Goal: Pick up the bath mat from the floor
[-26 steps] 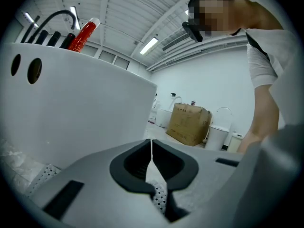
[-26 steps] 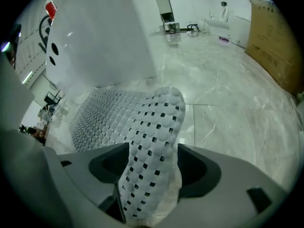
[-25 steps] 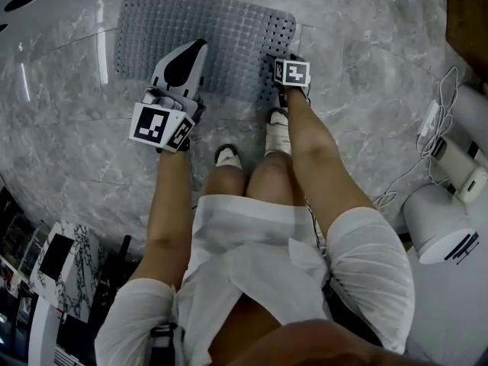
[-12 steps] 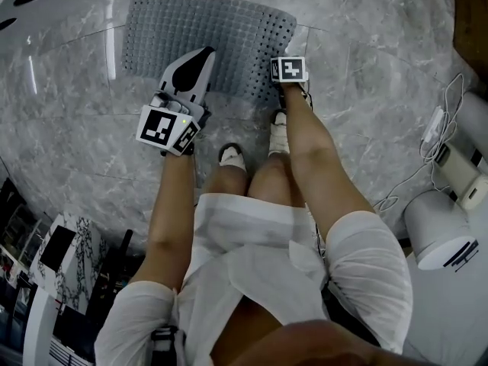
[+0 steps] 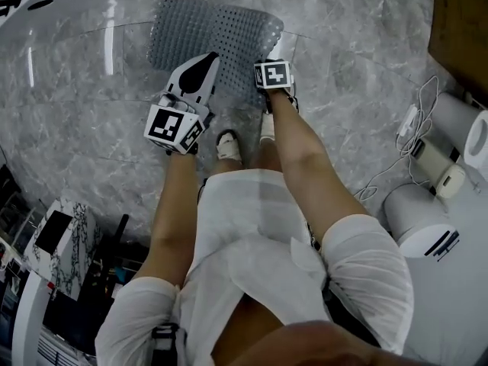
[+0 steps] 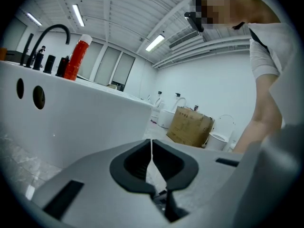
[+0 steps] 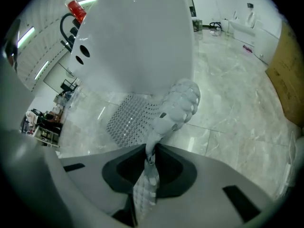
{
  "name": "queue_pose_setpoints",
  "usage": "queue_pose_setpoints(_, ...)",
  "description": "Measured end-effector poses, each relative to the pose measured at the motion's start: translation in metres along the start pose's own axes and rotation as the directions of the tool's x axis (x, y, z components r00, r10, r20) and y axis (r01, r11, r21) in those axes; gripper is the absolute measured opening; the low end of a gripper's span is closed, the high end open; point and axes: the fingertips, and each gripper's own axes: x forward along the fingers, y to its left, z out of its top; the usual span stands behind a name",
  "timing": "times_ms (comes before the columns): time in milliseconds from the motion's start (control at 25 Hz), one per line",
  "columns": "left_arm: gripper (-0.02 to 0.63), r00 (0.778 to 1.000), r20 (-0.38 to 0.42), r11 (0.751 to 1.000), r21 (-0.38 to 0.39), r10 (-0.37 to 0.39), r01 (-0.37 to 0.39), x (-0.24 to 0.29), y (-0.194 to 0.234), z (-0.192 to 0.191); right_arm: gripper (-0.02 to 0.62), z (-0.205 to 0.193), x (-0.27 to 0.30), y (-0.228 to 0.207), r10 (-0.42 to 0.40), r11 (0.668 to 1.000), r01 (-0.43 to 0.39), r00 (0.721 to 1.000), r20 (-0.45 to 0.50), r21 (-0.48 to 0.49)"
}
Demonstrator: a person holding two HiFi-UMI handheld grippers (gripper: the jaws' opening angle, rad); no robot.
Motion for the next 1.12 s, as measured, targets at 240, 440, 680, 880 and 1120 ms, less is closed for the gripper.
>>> queue_pose_setpoints(240,0.017,0.999,0.026,0.999,-0.02,0.03,-0.03,-0.027,-0.008,0.068,0.071,0.034,-0.064,0.041,0.009,0.996,-0.01,1.0,-0.014,-0.09)
queue_pose_setpoints(440,0.017,0.999,0.039,0.999,-0.029,0.034,-0.033,-0.043,-0.015,0.107,0.069,0.047,-0.102,0.064,0.007,0.991,-0.011,1.0,-0.03,-0.135)
queue_pose_setpoints(680,0.017,0.998,0.032,0.998,-0.044,0.056,-0.054,-0.063,-0.018,0.132,0.069,0.052,-0.14,0.075,0.0,0.989,-0.005,0.999,-0.035,-0.147)
queue_pose_setpoints(880,0.017,0.997,0.016,0.995,-0.054,0.08,-0.08,-0.077,-0.015,0.143,0.067,0.055,-0.168,0.082,0.001,0.989,-0.006,0.999,-0.036,-0.148)
queue_pose_setpoints(1120,0.017,0.994,0.021,0.992,-0.064,0.107,-0.106,-0.092,-0.012,0.162,0.064,0.059,-0.198,0.095,0.001,0.988,-0.007,0.999,-0.037,-0.155)
